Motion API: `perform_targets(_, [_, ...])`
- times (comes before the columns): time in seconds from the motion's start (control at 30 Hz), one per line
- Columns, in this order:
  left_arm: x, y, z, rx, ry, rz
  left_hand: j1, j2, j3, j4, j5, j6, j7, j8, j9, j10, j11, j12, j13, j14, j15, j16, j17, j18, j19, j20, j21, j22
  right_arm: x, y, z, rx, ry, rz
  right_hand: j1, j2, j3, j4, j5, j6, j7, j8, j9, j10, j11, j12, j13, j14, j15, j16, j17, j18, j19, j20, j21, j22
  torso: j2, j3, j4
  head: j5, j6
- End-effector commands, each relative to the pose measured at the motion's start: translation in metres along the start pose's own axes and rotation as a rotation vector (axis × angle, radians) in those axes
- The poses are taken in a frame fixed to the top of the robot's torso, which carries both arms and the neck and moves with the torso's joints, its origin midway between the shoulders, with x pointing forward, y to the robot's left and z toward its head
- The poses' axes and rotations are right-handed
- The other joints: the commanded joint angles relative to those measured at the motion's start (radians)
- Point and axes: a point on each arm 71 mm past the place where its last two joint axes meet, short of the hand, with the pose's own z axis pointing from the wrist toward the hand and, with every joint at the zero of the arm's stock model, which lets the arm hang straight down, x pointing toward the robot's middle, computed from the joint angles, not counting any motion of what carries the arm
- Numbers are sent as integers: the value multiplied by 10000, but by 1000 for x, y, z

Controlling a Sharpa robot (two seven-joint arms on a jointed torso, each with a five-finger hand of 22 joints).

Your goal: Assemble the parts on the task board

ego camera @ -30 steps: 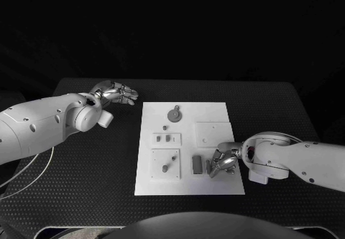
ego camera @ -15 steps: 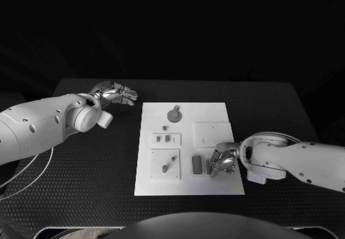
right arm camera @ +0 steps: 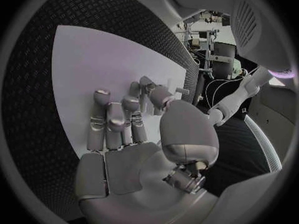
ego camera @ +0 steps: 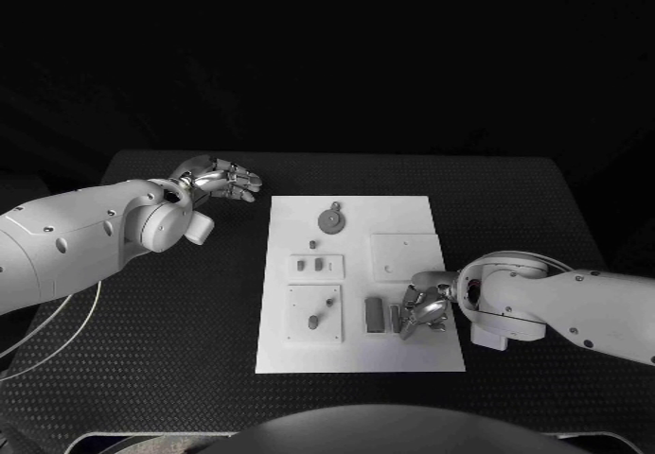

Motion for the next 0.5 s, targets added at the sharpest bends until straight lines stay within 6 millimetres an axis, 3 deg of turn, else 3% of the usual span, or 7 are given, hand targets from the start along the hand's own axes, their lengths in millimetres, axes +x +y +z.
perform_targets(0.03, [2,-2,0,73,149,-62,-47,-29,-14,59,-63,-62,-21,52,-16,-38,-12,58,-14,53,22,-63,11,-151,-66,34,36,-16,4,-9,2,222,294,14,-18,-465,-63,8,-23,-245,117,-134,-71,-166,85,-78,-4,-167,-12,-89,-19,-9,-195,-1,-43,146,5,2,-2,-10,-8])
perform_targets(0.17, [2,-2,1,74,152,-61,-39,-33,-12,53,-64,-62,-21,52,-17,-37,-13,59,-13,53,22,-67,15,-151,-67,33,36,-17,3,-12,1,133,312,133,-58,-857,-58,44,-26,-450,222,-252,-132,-387,185,-139,9,-337,52,-166,-26,-9,-314,89,-133,121,4,-4,-4,-19,0])
perform_targets(0.23, [2,-2,1,75,159,-56,-35,-34,-12,51,-63,-62,-22,53,-17,-37,-13,58,-14,54,22,-69,17,-151,-67,33,36,-17,3,-12,1,124,307,200,-74,-948,-40,61,-26,-487,244,-272,-143,-436,207,-144,15,-380,73,-181,-24,-9,-338,116,-156,116,2,-4,0,-19,-7])
perform_targets(0.5, [3,-2,1,77,171,-48,-30,-39,-12,46,-64,-63,-21,53,-18,-38,-13,58,-14,54,22,-74,22,-151,-68,33,36,-18,0,-15,1,296,0,354,-609,-1042,36,575,-26,-450,248,-245,-149,-435,214,-91,25,-369,99,-147,-11,-9,-254,168,-166,106,3,-6,2,-24,-3])
